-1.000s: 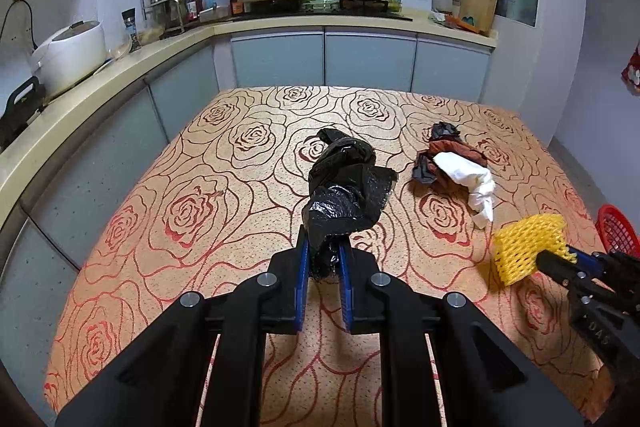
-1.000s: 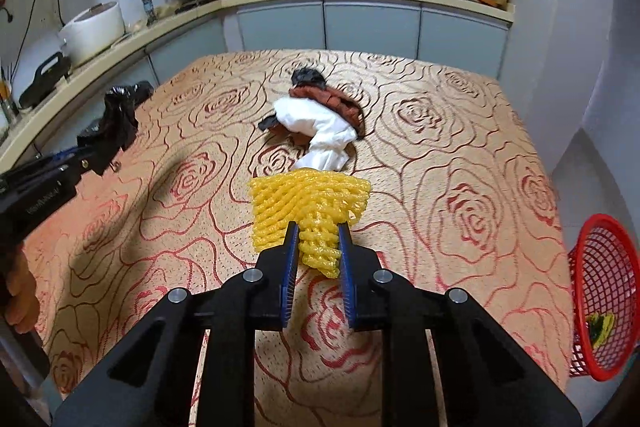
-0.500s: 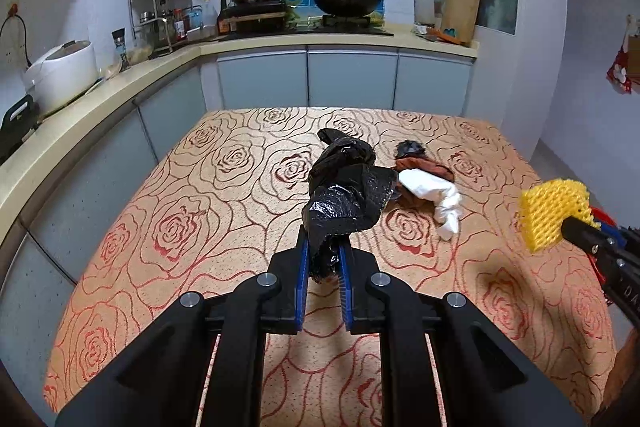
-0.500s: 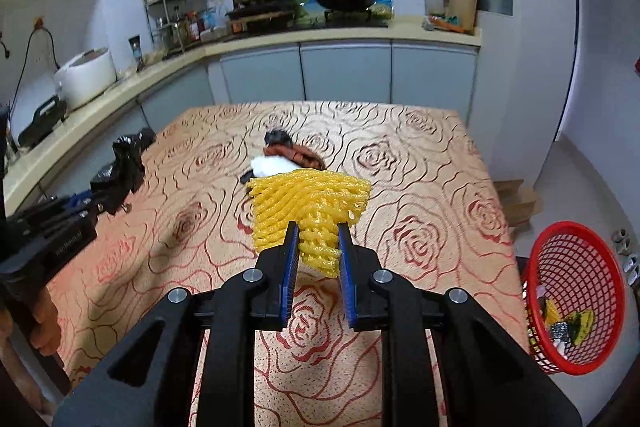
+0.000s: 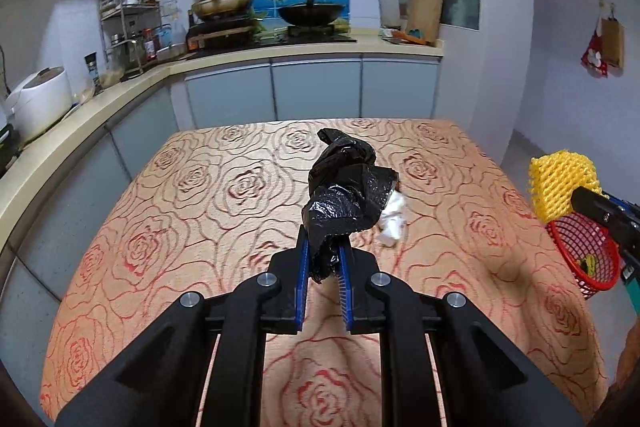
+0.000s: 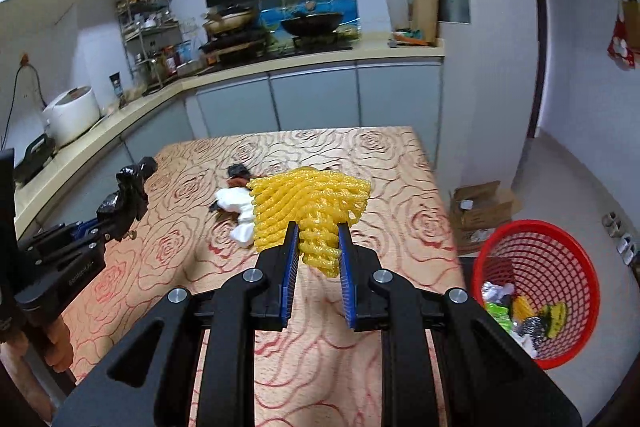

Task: Collect trash
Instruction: 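Carry the black bag and yellow foam net over the red basket and open both tools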

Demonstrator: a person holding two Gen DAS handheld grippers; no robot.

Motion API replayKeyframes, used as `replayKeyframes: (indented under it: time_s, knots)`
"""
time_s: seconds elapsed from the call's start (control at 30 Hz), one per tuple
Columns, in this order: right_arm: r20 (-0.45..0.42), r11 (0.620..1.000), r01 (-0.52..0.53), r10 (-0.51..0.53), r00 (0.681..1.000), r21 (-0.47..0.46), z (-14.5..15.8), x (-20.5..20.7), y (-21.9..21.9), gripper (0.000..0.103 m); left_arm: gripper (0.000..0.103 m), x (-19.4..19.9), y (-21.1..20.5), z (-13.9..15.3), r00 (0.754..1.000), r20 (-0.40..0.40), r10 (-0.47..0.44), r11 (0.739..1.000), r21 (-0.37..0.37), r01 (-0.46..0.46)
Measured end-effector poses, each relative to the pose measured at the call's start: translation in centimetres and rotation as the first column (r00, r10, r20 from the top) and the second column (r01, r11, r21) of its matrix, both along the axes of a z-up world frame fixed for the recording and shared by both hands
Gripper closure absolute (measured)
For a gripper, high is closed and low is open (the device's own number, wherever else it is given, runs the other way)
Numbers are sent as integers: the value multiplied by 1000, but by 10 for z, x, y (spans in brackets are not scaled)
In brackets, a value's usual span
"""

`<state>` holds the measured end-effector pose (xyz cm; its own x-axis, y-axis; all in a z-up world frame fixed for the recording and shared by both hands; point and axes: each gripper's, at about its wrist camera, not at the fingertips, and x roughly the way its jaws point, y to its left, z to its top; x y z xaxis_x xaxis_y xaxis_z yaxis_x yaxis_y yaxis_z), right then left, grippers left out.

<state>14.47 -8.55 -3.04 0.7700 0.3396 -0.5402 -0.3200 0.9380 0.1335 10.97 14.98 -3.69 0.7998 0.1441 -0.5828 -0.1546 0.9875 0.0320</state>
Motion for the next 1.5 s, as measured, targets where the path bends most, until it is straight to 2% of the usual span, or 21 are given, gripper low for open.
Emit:
replayKeyframes:
  time_s: [0.3,0.47,0.77,1.07,1.3,1.5]
  knots:
    - [15,994,109,-109,994,8,5,-5,-54,84,91,3,-35,3,994,30,-107,994,-28,108]
    - [19,986,164,-164,986,13,5,-7,-82,84,91,8,-55,3,984,37,-174,983,-51,175]
    - [10,964,266,-266,964,7,3,-11,-131,84,91,24,-105,3,960,30,-279,959,-49,280]
    - [-9,934,356,-356,934,-2,-3,-13,-172,84,91,46,-175,2,911,17,-411,910,-59,411]
    - [-38,914,405,-405,913,-25,-16,-8,-191,84,91,61,-231,-4,855,-10,-518,854,-57,517]
    - [-54,902,429,-431,901,-39,-23,-5,-202,84,91,77,-258,-17,836,-37,-548,836,-75,544]
